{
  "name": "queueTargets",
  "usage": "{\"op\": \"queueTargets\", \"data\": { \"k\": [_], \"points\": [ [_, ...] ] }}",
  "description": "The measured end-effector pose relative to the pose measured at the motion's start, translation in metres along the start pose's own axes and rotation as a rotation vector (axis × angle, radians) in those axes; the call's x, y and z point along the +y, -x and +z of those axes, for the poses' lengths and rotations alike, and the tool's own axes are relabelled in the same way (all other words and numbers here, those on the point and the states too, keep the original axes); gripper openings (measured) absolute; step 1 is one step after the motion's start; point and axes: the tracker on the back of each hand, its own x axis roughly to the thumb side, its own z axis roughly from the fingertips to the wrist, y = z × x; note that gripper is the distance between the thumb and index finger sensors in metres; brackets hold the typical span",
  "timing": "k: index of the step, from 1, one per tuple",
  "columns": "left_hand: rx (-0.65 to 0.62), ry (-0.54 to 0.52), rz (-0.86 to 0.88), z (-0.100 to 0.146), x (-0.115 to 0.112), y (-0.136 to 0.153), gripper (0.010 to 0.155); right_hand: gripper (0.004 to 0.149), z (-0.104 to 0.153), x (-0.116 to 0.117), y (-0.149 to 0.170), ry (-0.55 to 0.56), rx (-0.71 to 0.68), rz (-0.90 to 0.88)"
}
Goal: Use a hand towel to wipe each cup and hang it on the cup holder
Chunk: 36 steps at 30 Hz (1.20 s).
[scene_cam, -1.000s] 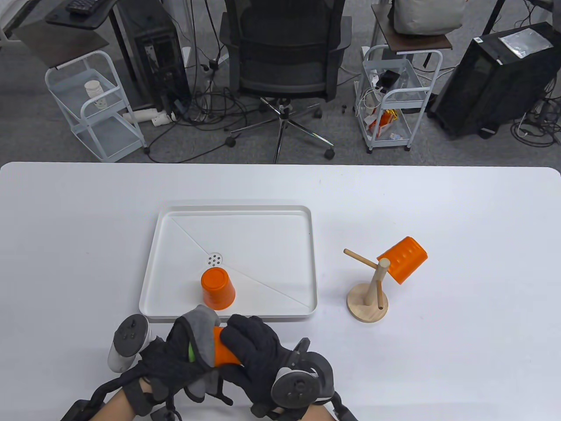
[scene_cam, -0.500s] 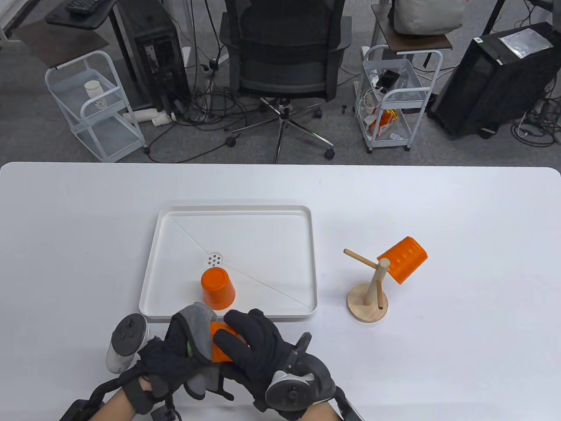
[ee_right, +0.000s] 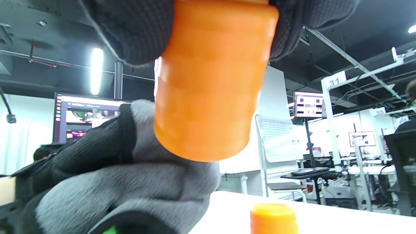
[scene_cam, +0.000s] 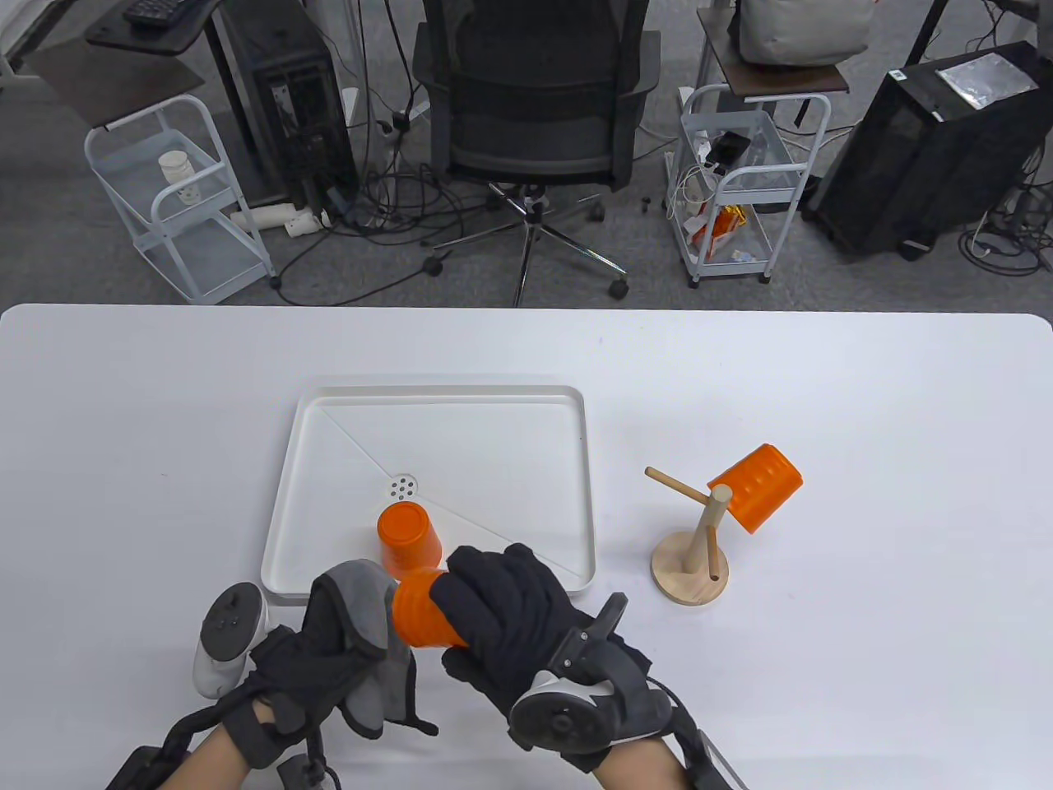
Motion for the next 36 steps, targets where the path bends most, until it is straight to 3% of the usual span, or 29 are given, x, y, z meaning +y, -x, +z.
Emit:
{"op": "queueTargets", "data": {
  "k": [9,16,22,36],
  "points": [
    [-0.014,-0.002,0.01,0.0,0.001,-0.001,0.083,0.071,-0.025,-0.052,0.021,-0.054,0.108,0.171],
    [-0.021,-0.004,0.016,0.001,0.002,-0.002,0.083,0.067,-0.043,-0.072,0.051,-0.117,0.255,0.27],
    [-0.021,-0.001,0.015,0.001,0.003,-0.002,0.083,0.065,-0.055,-0.072,0.073,-0.195,0.359,0.309],
    [-0.018,-0.009,0.013,0.001,0.004,-0.002,0.082,0.063,-0.067,-0.04,0.112,-0.46,0.532,0.436]
  ]
}}
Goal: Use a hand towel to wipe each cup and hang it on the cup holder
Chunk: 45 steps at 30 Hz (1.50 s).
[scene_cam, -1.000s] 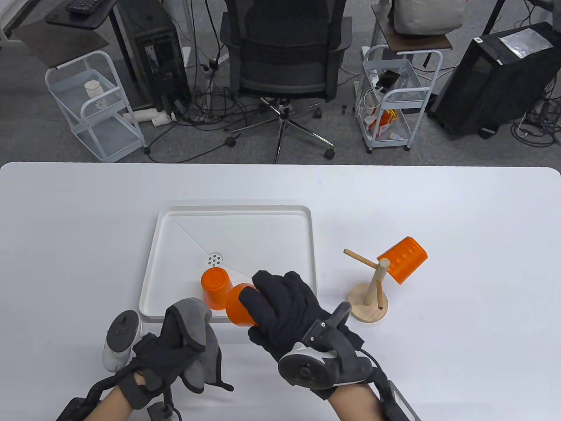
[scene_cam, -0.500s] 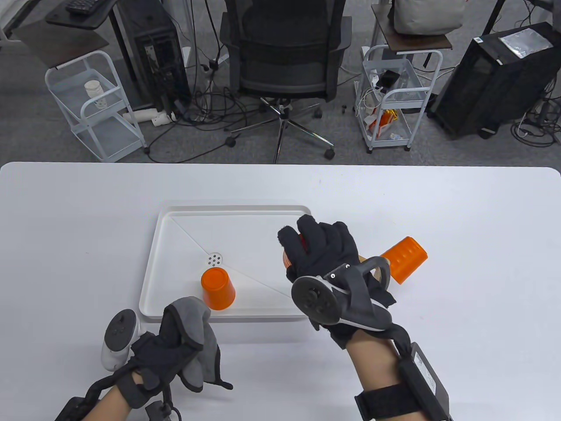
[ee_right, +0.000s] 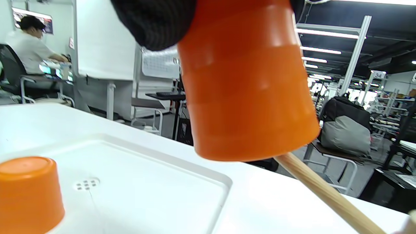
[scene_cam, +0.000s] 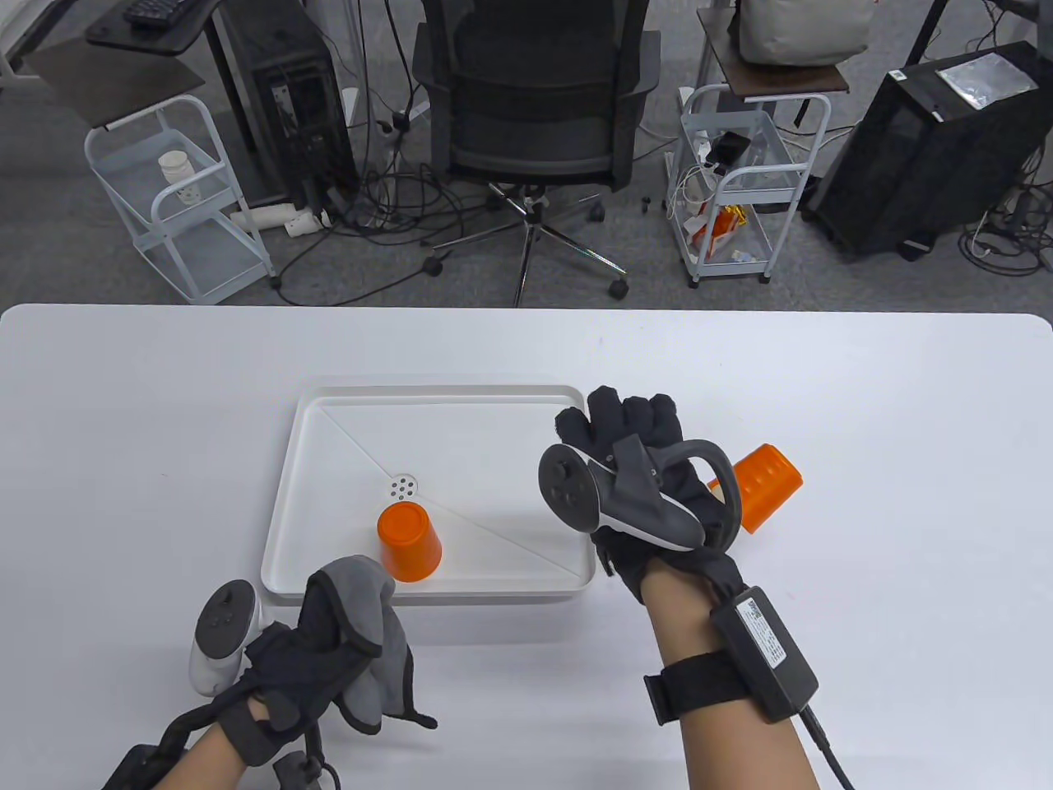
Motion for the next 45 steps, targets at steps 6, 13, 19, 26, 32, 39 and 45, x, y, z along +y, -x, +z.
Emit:
{"op": "queueTargets", "data": {
  "k": [6,13,19,26,32,39,45],
  "points": [
    [-0.002,0.001,0.001,0.0,0.0,0.0,0.082,0.063,-0.01,0.011,0.003,-0.071,0.042,0.046],
    [-0.004,0.003,0.002,0.0,0.0,0.0,0.082,0.063,-0.017,0.021,0.008,-0.14,0.084,0.054],
    [-0.006,0.005,0.003,0.0,0.0,0.0,0.082,0.063,-0.022,0.032,0.011,-0.202,0.107,0.076],
    [-0.006,0.002,0.01,0.0,0.0,0.0,0.082,0.063,-0.026,0.043,0.014,-0.254,0.132,0.098],
    [-0.003,0.003,0.013,0.0,0.0,0.0,0.081,0.063,-0.028,0.051,0.014,-0.297,0.143,0.124],
    [0.001,0.004,0.017,-0.001,0.0,0.0,0.081,0.064,-0.031,0.057,0.011,-0.311,0.135,0.141],
    [0.001,0.005,0.017,-0.001,0.0,0.0,0.081,0.066,-0.032,0.064,0.007,-0.319,0.124,0.169]
  ]
}}
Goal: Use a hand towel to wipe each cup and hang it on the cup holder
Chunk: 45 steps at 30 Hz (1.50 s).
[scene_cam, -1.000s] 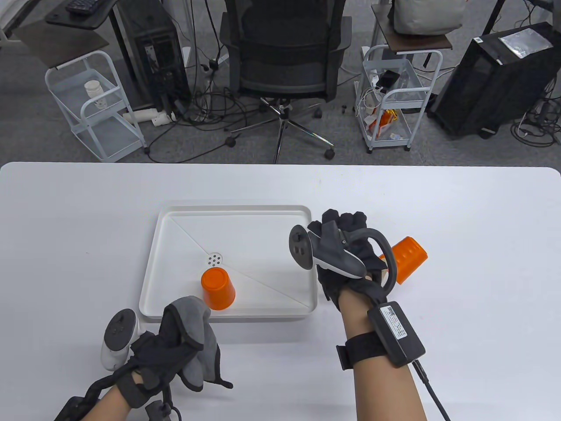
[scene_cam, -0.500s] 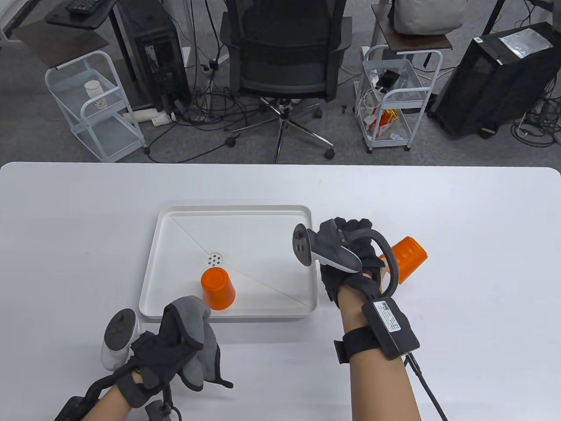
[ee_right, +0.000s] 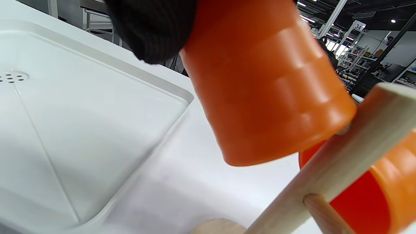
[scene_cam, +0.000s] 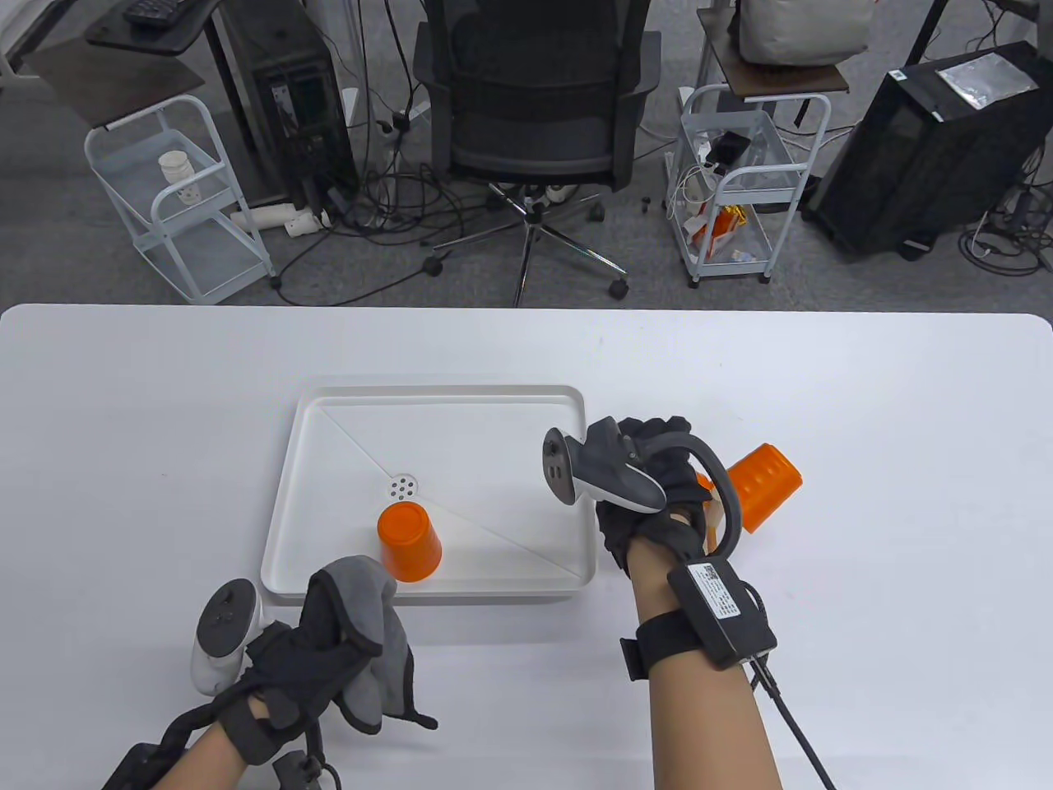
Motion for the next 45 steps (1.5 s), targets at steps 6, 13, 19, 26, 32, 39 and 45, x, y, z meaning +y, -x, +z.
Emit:
{"op": "queueTargets", "data": {
  "k": [6,13,19,26,32,39,45],
  "points": [
    [0.001,-0.001,0.002,0.0,0.0,0.0,0.081,0.067,-0.001,0.005,-0.003,0.0,-0.015,0.017],
    [0.002,-0.001,0.005,0.0,0.0,0.0,0.081,0.068,-0.002,0.006,-0.003,-0.003,-0.015,0.006],
    [0.003,0.002,0.002,0.0,0.0,0.0,0.081,0.075,0.002,-0.001,-0.01,0.039,-0.072,-0.052],
    [0.001,0.0,0.002,0.0,0.0,0.0,0.081,0.076,0.005,-0.014,-0.038,0.142,-0.212,-0.088],
    [0.001,-0.002,0.005,0.0,-0.001,0.0,0.081,0.077,0.001,-0.022,-0.076,0.188,-0.345,-0.116],
    [0.008,-0.01,0.009,0.0,0.0,0.001,0.081,0.081,-0.011,-0.018,-0.119,0.194,-0.464,-0.168],
    [0.014,-0.016,0.016,0.0,0.0,0.001,0.08,0.084,-0.024,-0.006,-0.154,0.164,-0.558,-0.24]
  ]
}}
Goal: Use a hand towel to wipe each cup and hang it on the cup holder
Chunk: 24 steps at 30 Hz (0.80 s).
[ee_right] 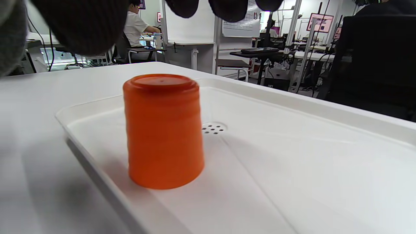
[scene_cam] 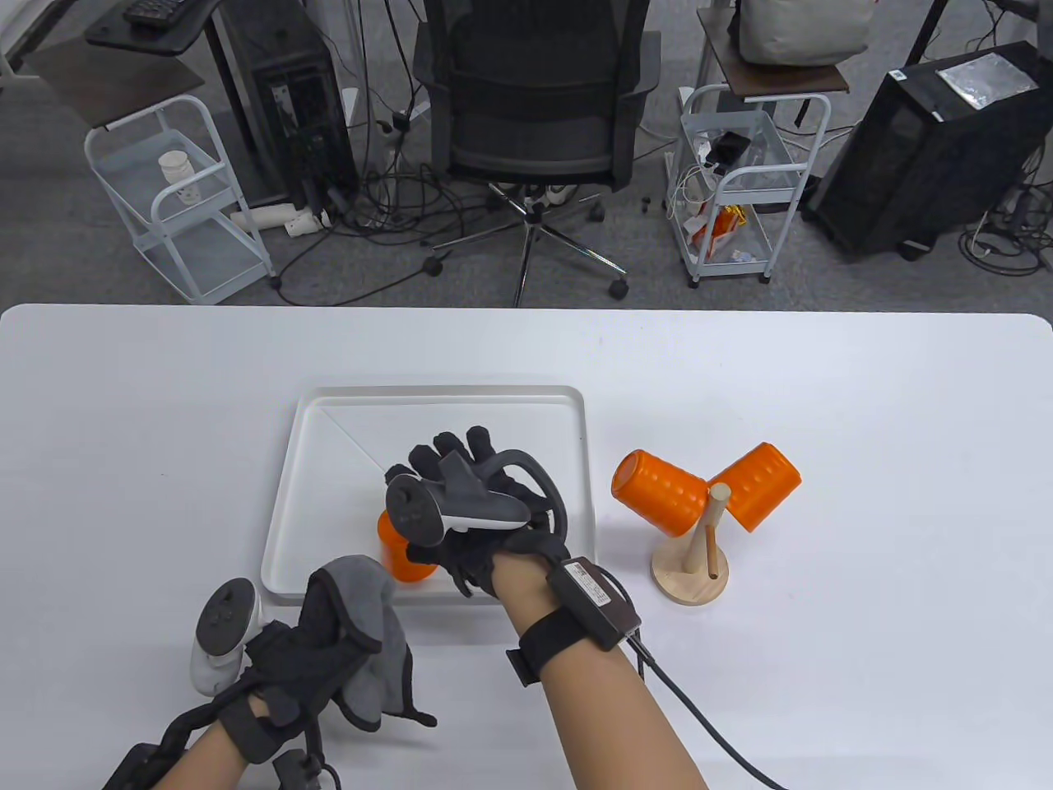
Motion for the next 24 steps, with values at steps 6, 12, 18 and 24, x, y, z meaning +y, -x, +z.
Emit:
{"op": "queueTargets", "data": {
  "k": [6,12,18,24],
  "points": [
    [0.003,-0.001,0.002,0.0,0.001,0.0,0.08,0.082,-0.02,0.019,-0.008,-0.02,-0.02,-0.061],
    [0.007,-0.003,0.009,0.0,0.001,0.001,0.08,0.078,-0.032,0.038,-0.01,-0.042,-0.016,-0.117],
    [0.006,-0.003,0.009,0.0,0.002,0.001,0.08,0.074,-0.035,0.05,-0.011,-0.042,-0.023,-0.124],
    [0.006,-0.003,0.009,0.0,0.002,0.001,0.08,0.072,-0.036,0.057,-0.011,-0.019,-0.026,-0.179]
  ]
}}
